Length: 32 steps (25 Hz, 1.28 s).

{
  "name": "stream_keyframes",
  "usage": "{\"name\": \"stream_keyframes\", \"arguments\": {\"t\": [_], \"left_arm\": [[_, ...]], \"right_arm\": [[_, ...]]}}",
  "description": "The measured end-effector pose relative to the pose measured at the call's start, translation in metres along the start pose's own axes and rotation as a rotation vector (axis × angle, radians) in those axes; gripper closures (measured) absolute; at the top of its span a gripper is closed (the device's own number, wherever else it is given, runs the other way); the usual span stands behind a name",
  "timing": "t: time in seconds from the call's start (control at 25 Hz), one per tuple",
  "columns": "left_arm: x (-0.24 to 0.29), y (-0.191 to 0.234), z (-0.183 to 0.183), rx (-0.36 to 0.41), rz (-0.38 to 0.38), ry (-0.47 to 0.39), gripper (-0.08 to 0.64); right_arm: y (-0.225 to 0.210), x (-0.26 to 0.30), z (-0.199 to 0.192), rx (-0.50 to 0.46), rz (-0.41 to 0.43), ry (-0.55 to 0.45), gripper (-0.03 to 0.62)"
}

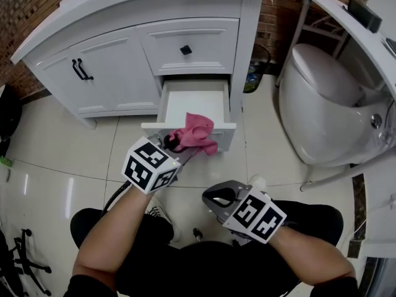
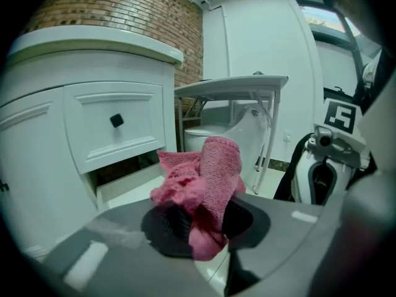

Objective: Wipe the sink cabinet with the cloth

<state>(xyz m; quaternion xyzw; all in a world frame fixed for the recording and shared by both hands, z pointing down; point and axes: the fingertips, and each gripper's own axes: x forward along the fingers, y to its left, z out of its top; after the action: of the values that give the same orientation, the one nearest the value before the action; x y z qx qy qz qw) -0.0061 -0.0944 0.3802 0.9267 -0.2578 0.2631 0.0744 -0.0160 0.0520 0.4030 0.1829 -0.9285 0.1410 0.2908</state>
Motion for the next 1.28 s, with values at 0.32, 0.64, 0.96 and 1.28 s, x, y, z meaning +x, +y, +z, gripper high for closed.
{"name": "stream_keyframes", "arguments": {"t": [0.32,0.64,0.96,1.28], "left_arm": [[0.069,-0.047,-0.006,-0.023,-0.045,-0.103,0.465],[0.082,-0.037,-0.018,-0.062,-0.053,-0.102,0.465],[0.059,-0.005,-0.035,-0.091,0.039,-0.117,0.465],[0.02,0.029,-0.058,-0.132,0.135,-0.123,0.465]], "right_arm": [[0.007,-0.006,-0.003,-0.01,0.009,-0.008,0.586],[0.002,-0.007,-0.018,0.008,0.0,0.021,0.586],[0.004,-0.003,-0.005,-0.006,0.009,0.009,0.586],[0.009,0.009,0.0,-0.021,0.022,0.031,0.586]]}}
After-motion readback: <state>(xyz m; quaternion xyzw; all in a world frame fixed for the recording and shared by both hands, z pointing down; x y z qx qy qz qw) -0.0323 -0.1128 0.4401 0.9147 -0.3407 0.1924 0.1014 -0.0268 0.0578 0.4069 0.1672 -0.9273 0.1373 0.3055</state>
